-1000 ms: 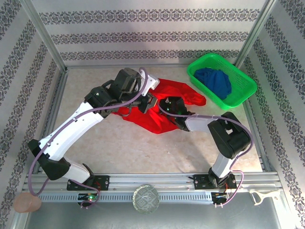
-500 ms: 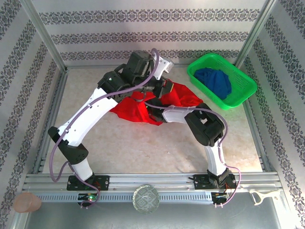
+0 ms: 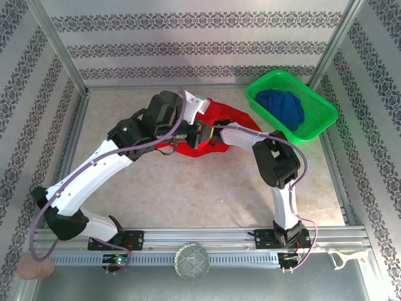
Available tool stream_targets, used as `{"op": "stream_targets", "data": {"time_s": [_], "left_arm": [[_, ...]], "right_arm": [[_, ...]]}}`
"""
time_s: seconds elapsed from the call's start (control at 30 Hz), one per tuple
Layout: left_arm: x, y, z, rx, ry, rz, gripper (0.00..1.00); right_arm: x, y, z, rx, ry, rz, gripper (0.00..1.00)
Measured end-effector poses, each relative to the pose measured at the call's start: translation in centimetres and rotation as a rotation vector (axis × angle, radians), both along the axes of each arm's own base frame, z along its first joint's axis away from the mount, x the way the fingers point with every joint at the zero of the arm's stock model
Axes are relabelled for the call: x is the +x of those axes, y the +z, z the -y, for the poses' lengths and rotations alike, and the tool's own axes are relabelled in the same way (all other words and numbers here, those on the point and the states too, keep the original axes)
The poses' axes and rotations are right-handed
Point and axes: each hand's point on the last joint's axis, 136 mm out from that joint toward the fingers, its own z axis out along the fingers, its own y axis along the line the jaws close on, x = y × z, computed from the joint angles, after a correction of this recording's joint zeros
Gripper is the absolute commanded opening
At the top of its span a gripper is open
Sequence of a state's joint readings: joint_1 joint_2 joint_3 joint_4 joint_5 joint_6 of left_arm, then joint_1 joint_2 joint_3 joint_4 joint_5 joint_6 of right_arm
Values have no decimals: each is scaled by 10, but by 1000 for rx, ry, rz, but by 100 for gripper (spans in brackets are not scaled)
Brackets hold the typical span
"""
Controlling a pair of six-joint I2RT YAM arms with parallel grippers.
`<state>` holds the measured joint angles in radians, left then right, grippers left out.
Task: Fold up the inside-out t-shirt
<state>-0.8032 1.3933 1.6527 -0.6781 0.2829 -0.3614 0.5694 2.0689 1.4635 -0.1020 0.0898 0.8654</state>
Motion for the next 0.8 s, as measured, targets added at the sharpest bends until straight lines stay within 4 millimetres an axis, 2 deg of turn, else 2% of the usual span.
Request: {"op": "stream_targets", "data": {"time_s": [0.1,0.2,0.27,0.33,0.4,0.5,0.67,0.8], "left_arm": [[-3,8,-2,-44,12,-2,0],[-2,19,10,-111,4,-13,0],[-5,27,28,-151,-28,-24,0],[-13,32,50,-170,-73,-30,0],[-22,32,67,-174,-108,-38,0],[-27,27,76,-168,-123,-55,0],[-23,29,78,-191,-103,-56,0],[-15,20,75,-169,-56,-52,0]], "right_arm": [[5,-1,14,-26,-29,-30,77],[15,6,18,-57,-48,-33,84],[22,11,17,-79,-59,-35,85],[26,13,20,-106,-72,-42,91],[26,11,25,-132,-87,-62,93],[26,1,34,-176,-103,-113,93],[23,-27,50,-255,-116,-227,94],[19,-46,53,-313,-90,-314,94]]}}
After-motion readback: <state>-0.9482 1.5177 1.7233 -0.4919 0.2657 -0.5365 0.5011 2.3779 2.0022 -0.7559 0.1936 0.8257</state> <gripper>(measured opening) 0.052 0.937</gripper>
